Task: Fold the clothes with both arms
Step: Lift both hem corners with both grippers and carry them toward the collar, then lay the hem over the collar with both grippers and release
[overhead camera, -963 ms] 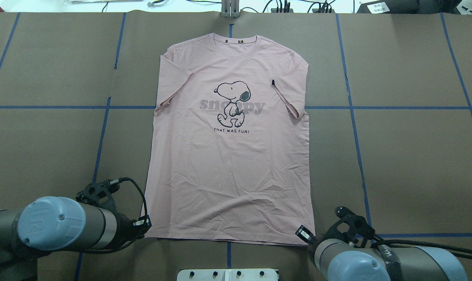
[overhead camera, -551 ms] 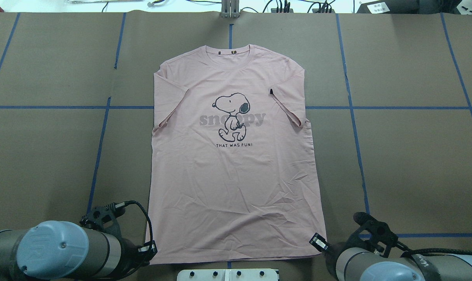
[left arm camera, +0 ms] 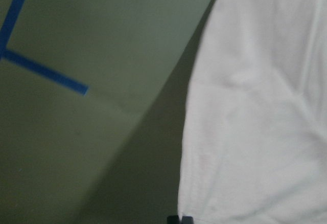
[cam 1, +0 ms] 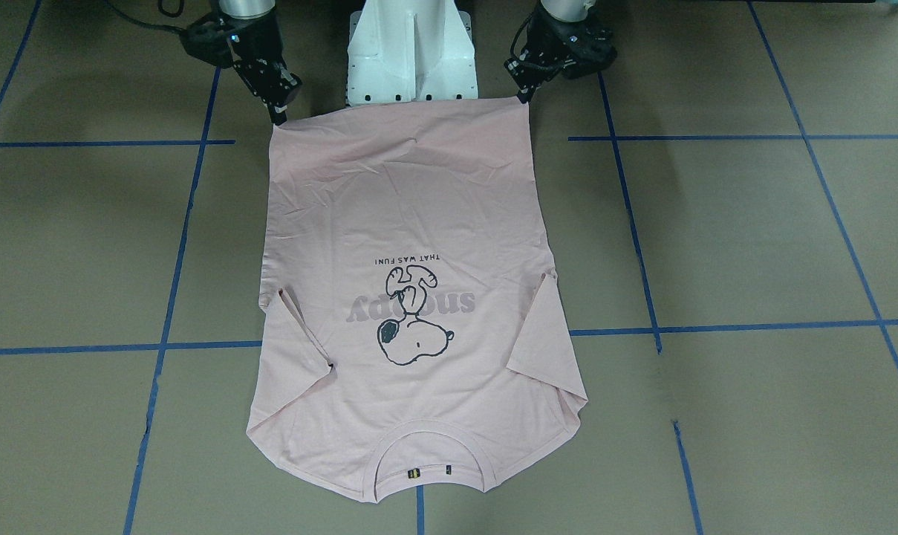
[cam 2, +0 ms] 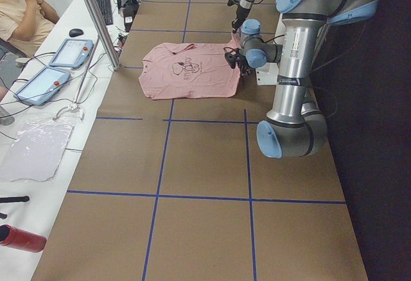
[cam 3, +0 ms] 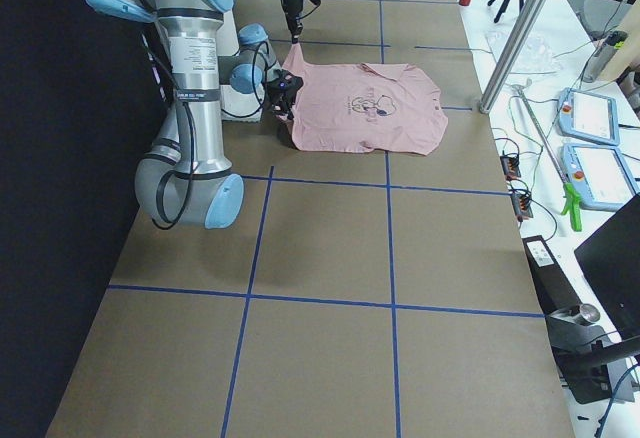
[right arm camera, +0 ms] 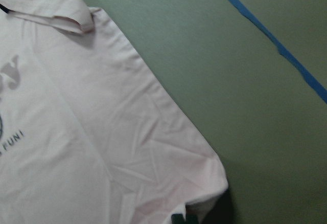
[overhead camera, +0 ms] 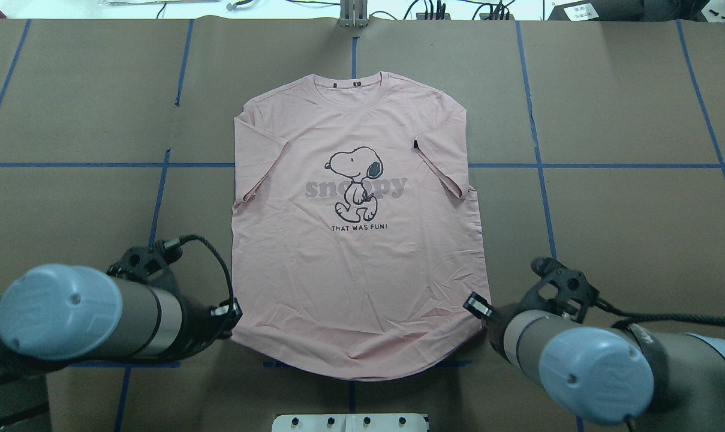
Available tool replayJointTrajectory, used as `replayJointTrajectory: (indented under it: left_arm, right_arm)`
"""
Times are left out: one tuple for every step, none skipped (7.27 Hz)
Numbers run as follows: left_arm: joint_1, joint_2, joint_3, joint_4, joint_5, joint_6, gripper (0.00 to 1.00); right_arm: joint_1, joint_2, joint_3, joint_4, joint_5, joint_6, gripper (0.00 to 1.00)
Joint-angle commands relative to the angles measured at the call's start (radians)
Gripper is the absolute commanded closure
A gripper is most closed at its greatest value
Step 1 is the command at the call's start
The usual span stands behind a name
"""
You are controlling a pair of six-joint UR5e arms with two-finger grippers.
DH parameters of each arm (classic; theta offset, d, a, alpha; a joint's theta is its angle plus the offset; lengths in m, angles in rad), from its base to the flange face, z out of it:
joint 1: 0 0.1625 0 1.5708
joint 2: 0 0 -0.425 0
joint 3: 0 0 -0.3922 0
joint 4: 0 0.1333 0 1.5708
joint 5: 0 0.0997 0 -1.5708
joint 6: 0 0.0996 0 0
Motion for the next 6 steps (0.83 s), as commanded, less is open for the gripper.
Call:
replayJointTrajectory:
  left_arm:
    - [-0.181,-0.113,0.186,-0.004,0.0,0.165,1.0]
    - [-0.262,-0.154,0.267,-0.015,0.0,0.266,1.0]
    - [-0.323,-0.166,0.321,-0.063,0.005,0.334,1.0]
    - [-0.36,-0.167,0.327,-0.088,0.005,0.357,1.0]
    - [-0.367,-0.179,0.325,-0.087,0.006,0.356,1.0]
    - [-0.369,-0.187,0.328,-0.087,0.007,0.353,1.0]
  right_arm:
    - [0.192,0.219,-0.26,0.005,0.005,-0.178,1.0]
    - [0.278,0.267,-0.332,0.005,0.008,-0.254,1.0]
    - [0.341,0.284,-0.388,0.007,0.019,-0.323,1.0]
    - [0.4,0.324,-0.432,0.007,0.045,-0.376,1.0]
    - [0.423,0.329,-0.439,0.007,0.062,-0.394,1.0]
    - [0.429,0.332,-0.462,0.007,0.065,-0.414,1.0]
